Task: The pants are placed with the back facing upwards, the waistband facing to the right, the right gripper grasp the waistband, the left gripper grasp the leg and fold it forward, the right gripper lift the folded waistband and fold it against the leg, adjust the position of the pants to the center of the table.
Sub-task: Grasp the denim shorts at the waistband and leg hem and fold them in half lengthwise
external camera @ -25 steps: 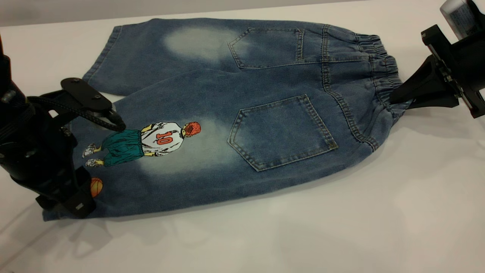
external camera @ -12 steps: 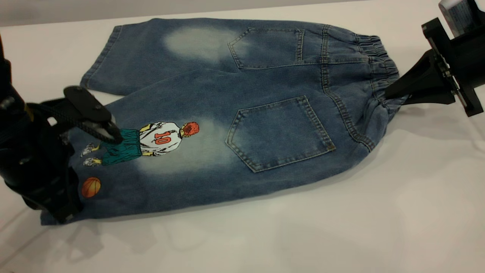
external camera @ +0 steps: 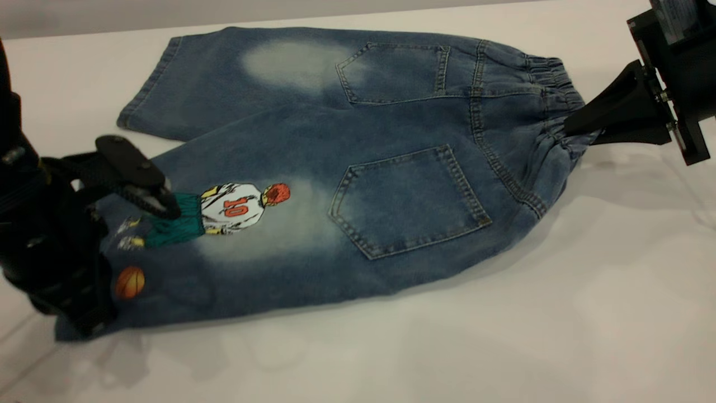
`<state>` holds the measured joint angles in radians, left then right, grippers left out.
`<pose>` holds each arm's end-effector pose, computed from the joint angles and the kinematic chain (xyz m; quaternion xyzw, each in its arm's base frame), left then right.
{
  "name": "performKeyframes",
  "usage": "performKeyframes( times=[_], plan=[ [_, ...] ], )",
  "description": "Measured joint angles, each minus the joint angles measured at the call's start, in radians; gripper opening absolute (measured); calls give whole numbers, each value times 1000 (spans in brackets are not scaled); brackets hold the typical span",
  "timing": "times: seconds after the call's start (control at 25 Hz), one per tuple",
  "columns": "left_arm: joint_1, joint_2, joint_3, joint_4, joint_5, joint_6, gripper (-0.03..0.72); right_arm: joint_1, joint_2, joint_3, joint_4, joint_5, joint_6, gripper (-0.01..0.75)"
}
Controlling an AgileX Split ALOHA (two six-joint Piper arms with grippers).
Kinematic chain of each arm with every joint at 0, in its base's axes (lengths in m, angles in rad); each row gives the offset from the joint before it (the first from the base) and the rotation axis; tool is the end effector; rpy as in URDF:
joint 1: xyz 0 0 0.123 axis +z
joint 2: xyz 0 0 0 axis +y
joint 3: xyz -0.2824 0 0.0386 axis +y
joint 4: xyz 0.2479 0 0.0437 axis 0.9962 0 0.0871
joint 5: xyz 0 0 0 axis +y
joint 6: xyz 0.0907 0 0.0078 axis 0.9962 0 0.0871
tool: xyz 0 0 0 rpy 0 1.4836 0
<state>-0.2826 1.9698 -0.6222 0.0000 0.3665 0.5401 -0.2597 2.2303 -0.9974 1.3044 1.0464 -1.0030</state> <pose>0.2281 -0.0662 0.0453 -0.3997 -0.9162 0.0036 0.0278 0.3354 -0.0104 0.0531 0.1444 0.8684 0.4722 0.0443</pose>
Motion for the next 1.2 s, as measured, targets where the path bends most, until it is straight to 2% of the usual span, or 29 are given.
performKeyframes(
  times=[0.2, 0.32, 0.44, 0.64, 0.92, 1.2],
  plan=[
    [0, -41, 6, -37, 95, -15, 16, -17, -27, 78, -12, -24, 0, 31],
    [0, -116, 6, -37, 83, -15, 16, -42, -56, 129, -11, -36, 0, 31],
    [0, -219, 6, -37, 122, -15, 16, -62, -104, 174, -7, -35, 0, 31],
    [1, -401, -10, -14, 115, -31, 16, -69, -187, 212, 10, -29, 25, 31],
    [5, -514, -89, 148, 62, -167, 16, -69, -199, 212, 151, 32, 50, 31],
    [92, -462, -186, 380, -39, -396, 16, -68, -195, 212, 356, 44, 123, 31]
  ],
)
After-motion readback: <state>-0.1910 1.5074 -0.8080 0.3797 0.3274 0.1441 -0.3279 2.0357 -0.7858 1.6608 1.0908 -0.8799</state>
